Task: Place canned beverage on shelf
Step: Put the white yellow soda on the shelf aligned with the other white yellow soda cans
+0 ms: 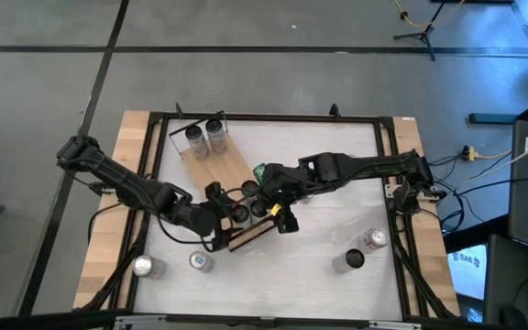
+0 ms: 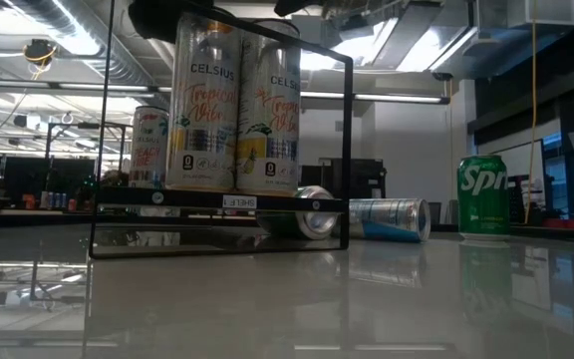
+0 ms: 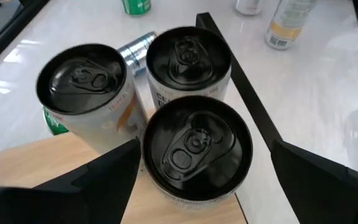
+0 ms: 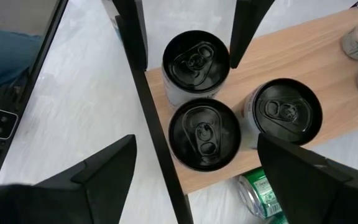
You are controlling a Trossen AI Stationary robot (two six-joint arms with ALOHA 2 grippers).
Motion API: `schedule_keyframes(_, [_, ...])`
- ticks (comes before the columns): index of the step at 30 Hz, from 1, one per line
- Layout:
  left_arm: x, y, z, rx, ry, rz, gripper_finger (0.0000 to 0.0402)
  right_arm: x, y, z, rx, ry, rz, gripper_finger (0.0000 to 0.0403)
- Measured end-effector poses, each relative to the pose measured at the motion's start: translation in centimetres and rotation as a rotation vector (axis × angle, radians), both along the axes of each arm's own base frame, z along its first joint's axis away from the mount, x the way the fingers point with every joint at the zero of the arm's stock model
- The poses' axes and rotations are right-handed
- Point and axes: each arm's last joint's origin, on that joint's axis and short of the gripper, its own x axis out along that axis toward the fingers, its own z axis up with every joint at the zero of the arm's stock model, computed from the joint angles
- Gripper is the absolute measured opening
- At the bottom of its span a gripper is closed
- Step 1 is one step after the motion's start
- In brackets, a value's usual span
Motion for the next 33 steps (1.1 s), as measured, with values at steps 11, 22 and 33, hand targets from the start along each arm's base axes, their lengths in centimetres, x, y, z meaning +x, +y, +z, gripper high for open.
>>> schedule_keyframes(11, [0.07,-0.06,-0.13,-0.007,0.007,-0.007,0.0350,0.00,0.00,0.00,0.000,0.000,0.000,0.0331])
schedule_keyframes(22, [0.02,-0.03,-0.19,-0.025,0.009,0.013,0.0350,0.00,0.00,0.00,0.000,0.000,0.000,0.0331])
schedule_keyframes(33, [0.00,0.02,-0.22,-0.018,0.011,0.020,0.0287,0.01,-0.01,-0.01,0.000,0.001,0.000,0.0331])
